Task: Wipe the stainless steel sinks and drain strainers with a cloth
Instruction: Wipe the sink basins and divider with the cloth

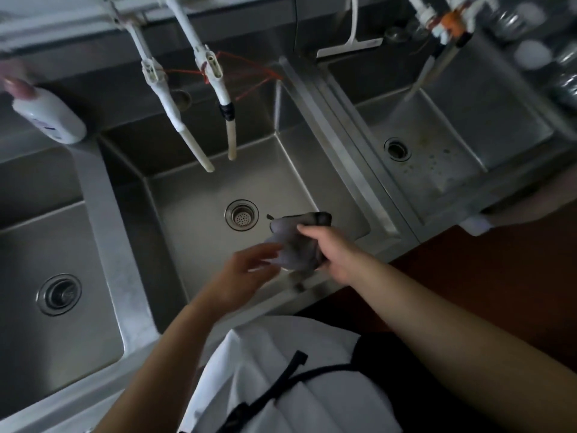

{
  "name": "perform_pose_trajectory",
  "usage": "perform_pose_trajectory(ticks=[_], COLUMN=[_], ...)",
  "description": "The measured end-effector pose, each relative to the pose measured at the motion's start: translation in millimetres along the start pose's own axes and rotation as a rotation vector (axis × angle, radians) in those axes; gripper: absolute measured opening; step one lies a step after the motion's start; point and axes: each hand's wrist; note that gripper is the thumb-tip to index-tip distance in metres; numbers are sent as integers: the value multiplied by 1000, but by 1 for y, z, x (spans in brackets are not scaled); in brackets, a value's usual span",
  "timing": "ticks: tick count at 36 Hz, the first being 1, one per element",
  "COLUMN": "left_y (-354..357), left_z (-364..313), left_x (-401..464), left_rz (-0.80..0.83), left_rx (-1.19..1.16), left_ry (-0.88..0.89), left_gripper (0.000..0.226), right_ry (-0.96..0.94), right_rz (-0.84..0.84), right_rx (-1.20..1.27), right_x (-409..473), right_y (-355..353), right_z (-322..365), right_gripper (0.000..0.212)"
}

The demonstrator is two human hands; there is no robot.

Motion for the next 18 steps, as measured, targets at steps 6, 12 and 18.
perform_pose_trajectory(ticks=[6,12,18], left_y=[7,56,88], left_z=[79,135,145], left_x=[-27,-75,-93], left_rz=[-324,-423,-400], left_rx=[512,652,756], left_ry=[-345,-647,-708], left_gripper=[57,94,109], right_ry=[-451,-564,-559], right_rz=[-176,-107,-42], right_rx=[-459,-1392,-1659], right_x=[-10,17,33], right_y=[-94,-171,-194], right_z=[14,-39,-100], right_gripper=[10,58,77])
Point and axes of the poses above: each hand's wrist, its own x-axis towards the middle knuckle, its own y-axis out of the palm, z = x × y, and after that the axes turned 3 degrees about z, right-handed
